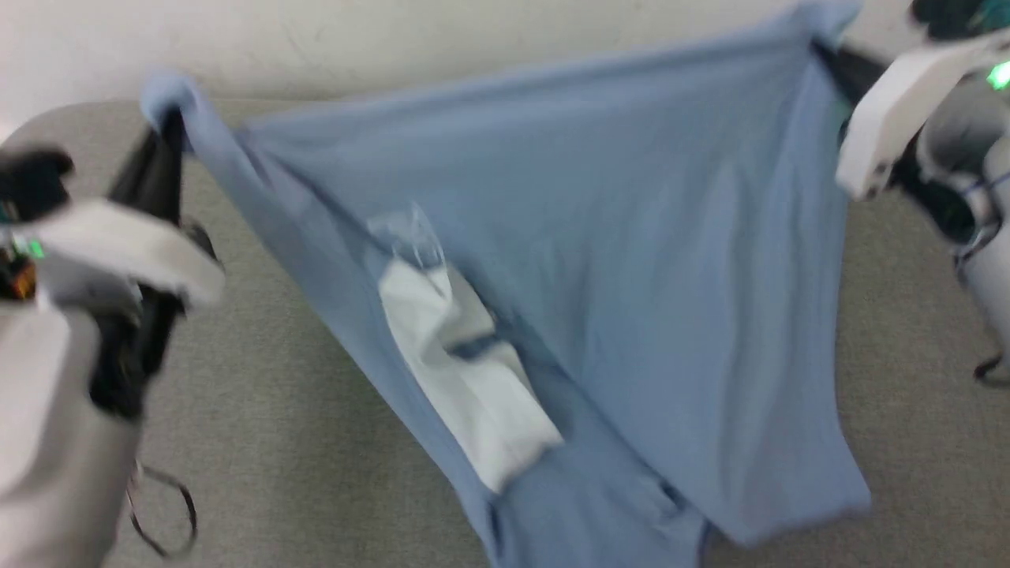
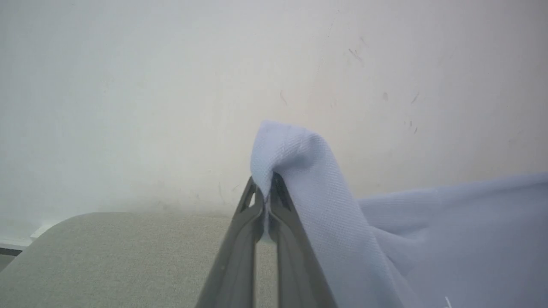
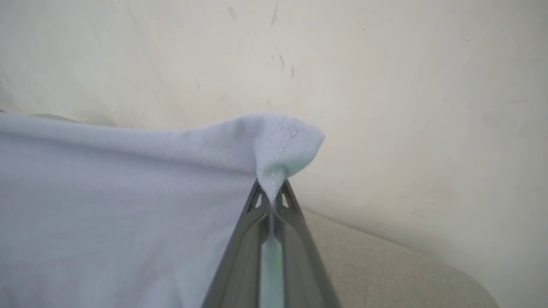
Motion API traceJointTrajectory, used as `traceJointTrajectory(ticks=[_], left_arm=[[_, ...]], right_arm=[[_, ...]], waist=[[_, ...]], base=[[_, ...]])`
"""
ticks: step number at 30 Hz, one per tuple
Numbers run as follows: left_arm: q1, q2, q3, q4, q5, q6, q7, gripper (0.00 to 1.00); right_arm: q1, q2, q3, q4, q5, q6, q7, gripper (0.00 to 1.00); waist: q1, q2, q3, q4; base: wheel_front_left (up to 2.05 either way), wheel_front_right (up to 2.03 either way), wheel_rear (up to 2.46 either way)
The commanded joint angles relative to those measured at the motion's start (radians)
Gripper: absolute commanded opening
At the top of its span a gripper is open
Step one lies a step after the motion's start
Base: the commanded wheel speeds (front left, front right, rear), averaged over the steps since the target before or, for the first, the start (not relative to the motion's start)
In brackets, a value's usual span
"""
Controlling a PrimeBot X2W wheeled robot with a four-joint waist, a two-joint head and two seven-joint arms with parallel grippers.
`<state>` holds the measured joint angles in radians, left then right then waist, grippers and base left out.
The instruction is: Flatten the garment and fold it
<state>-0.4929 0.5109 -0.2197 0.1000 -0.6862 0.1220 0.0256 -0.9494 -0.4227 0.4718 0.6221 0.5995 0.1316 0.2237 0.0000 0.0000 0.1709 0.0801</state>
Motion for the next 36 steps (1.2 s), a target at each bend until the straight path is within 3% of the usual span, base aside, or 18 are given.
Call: traceJointTrajectory(ticks=[1,10,20,28,36], left_arm=[[-0.087,0.009,-0.001,0.058,0.0,-0.019,0.015,0.0],[-0.554,0.021,0.008,0.383,0.026,-0.11,-0.02,0.0],[-0.944,0.037,-0.026,0.572,0.125,-0.174,-0.167,0.0],[-0.956,-0.009,-0.044,0.747,0.099,-0.217,-0.22,0.0],[-0.762,-0.095,-0.045,0.871,0.01,-0.247,-0.259,0.0]], right_arm=[[-0.056,0.006,-0.034,0.024,-0.034,-0.001,-0.042,0.0],[-0.339,0.049,-0.188,0.148,-0.221,-0.001,-0.243,0.0],[-0.554,0.074,-0.268,0.217,-0.342,-0.001,-0.376,0.0],[-0.53,0.135,-0.215,0.296,-0.338,-0.001,-0.395,0.0],[-0.361,0.169,-0.095,0.366,-0.255,-0.001,-0.413,0.0]], waist=[[0.0,0.0,0.033,-0.036],[0.0,0.0,0.139,-0.116],[0.0,0.0,0.24,-0.14],[0.0,0.0,0.289,-0.12],[0.0,0.0,0.276,-0.074]], base=[[0.0,0.0,0.0],[0.0,0.0,0.0],[0.0,0.0,0.0],[0.0,0.0,0.0],[0.0,0.0,0.0]])
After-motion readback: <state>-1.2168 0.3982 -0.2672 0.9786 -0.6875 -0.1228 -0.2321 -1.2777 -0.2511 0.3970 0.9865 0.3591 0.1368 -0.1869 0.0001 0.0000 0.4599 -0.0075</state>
